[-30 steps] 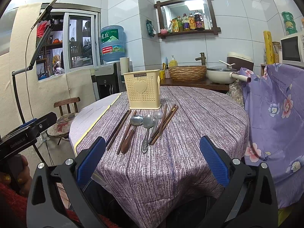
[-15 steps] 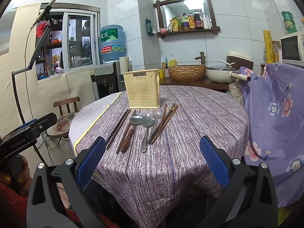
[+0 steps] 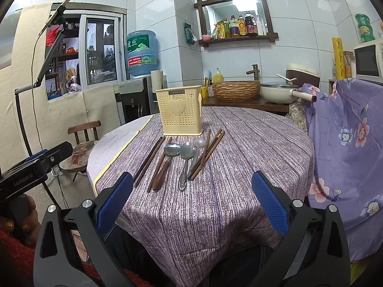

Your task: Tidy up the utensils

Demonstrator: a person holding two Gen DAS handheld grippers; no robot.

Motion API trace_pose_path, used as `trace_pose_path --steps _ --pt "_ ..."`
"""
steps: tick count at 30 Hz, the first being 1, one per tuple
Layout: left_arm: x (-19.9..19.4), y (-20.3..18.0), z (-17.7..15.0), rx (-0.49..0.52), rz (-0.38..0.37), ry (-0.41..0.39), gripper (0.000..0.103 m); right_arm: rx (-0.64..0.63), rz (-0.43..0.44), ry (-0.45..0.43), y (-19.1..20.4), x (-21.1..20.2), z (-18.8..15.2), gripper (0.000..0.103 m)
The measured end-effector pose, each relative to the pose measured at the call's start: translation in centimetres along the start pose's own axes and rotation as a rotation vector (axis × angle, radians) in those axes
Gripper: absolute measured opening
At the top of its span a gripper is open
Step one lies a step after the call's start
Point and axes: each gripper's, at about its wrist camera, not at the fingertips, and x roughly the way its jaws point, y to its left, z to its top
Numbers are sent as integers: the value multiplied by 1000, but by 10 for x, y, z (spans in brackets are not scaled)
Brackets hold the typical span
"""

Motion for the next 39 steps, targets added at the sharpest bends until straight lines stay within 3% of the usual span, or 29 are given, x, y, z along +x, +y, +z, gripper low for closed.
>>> trace_pose_path --steps 24,31,35,39 --pt "15 7 -17 -1 -4 34 98 -3 -5 23 0 8 -3 98" --pt "42 18 -10 -43 -4 128 98 1 -77 190 -5 48 -6 98" --pt "57 23 -2 -50 5 149 98 -1 -120 218 -8 66 -1 98" --pt "82 29 4 -58 20 214 98 13 -94 269 -18 89 8 98"
